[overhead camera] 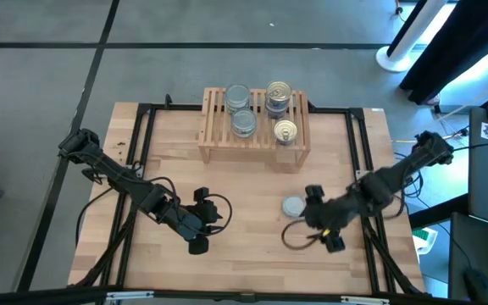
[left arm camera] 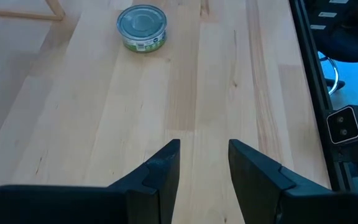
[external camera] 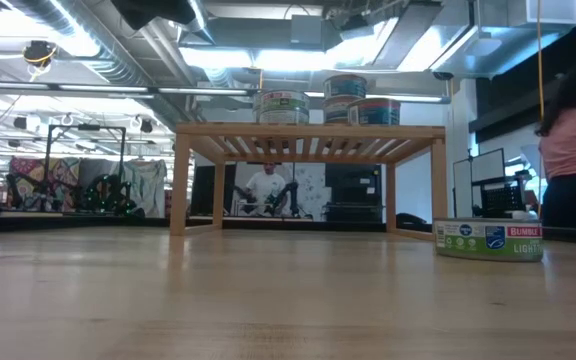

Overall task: Stack canned seafood by type on shelf
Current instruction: Stack the green white tuna can on top of the green white tuna can on the shelf

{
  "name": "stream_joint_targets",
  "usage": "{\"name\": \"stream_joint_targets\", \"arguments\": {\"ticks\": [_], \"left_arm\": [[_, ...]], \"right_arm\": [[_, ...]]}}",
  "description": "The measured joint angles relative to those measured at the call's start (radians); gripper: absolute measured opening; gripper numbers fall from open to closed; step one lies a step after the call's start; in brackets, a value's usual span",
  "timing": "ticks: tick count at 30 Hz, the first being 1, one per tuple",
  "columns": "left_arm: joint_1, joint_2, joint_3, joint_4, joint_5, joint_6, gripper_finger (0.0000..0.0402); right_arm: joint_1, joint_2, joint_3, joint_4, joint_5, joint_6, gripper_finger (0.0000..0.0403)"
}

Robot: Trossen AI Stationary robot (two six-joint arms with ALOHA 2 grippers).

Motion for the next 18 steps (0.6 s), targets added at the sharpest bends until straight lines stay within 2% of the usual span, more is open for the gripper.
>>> {"name": "stream_joint_targets", "arguments": {"ticks": [5, 10, 14, 18], "left_arm": [[0.009, 0.000, 0.000, 0.041, -0.004, 0.021, 0.0131], [0.031, 0.000, 0.000, 0.135, -0.022, -0.006, 0.0131], [0.048, 0.000, 0.000, 0.211, -0.022, 0.013, 0.0131], [0.060, 0.000, 0.000, 0.256, -0.024, 0.090, 0.0131]], "right_arm": [[0.090, 0.093, 0.000, -0.003, 0.069, 0.104, 0.0296], [0.170, 0.188, 0.000, -0.015, 0.232, 0.150, 0.0296], [0.201, 0.256, 0.000, -0.063, 0.352, 0.206, 0.0296], [0.199, 0.326, 0.000, -0.142, 0.406, 0.258, 0.0296]]}}
